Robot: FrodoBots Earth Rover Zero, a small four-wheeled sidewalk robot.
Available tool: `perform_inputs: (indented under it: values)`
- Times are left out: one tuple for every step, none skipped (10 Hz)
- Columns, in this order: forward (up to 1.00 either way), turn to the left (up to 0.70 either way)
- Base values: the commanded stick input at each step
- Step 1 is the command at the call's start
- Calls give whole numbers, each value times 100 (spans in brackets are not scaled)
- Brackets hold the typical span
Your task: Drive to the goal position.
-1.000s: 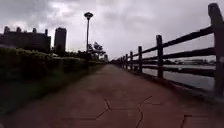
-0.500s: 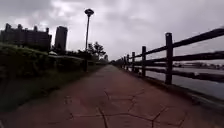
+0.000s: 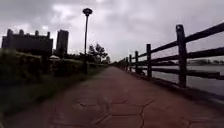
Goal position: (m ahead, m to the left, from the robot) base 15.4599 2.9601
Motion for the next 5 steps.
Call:
perform_inputs:
  values:
    - [100, 0]
    - [100, 0]
    - [100, 0]
    - [100, 0]
    - [100, 0]
